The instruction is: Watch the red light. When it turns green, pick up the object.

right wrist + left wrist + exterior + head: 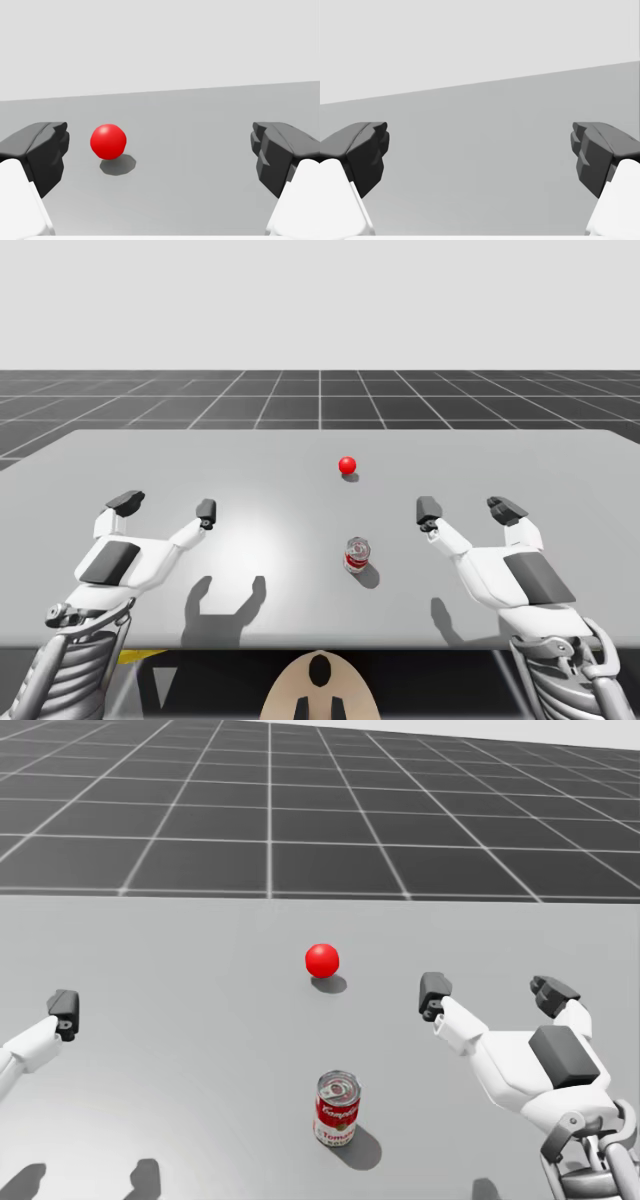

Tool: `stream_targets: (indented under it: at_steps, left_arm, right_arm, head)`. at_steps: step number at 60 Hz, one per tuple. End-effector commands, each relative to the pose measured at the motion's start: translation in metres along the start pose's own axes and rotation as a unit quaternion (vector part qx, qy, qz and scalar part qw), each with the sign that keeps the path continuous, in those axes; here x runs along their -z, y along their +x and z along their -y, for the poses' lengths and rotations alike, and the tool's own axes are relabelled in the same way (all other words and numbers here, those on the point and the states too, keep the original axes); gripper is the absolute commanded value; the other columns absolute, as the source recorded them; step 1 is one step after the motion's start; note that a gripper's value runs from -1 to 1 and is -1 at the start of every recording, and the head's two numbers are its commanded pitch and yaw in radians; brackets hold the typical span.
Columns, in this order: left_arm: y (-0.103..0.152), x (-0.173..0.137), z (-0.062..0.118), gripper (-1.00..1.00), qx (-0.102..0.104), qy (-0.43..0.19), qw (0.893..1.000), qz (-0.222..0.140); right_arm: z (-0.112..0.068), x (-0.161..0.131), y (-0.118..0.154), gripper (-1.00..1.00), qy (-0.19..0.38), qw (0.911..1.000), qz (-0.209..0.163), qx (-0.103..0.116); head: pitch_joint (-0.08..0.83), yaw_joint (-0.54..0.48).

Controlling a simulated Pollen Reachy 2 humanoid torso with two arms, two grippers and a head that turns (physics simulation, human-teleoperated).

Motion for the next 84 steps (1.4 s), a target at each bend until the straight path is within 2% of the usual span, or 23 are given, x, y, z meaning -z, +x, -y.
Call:
stream_targets:
  at_steps: [1, 84]
  left_arm:
    - [0.0, -0.0001, 0.0002, -1.0, 0.001, -0.001, 1.0, 0.0]
    - [-0.0013, 0.0002, 0.0023, -1.0, 0.008, -0.001, 1.0, 0.0]
  right_arm:
    - [-0.0021, -0.0004, -0.0017, -1.0, -0.001, 1.0, -0.001, 0.008]
    - [-0.0021, -0.0005, -0.0024, -1.0, -0.004, 1.0, 0.003, 0.0]
  head:
    - [0.433, -0.11]
    - [0.44, -0.12]
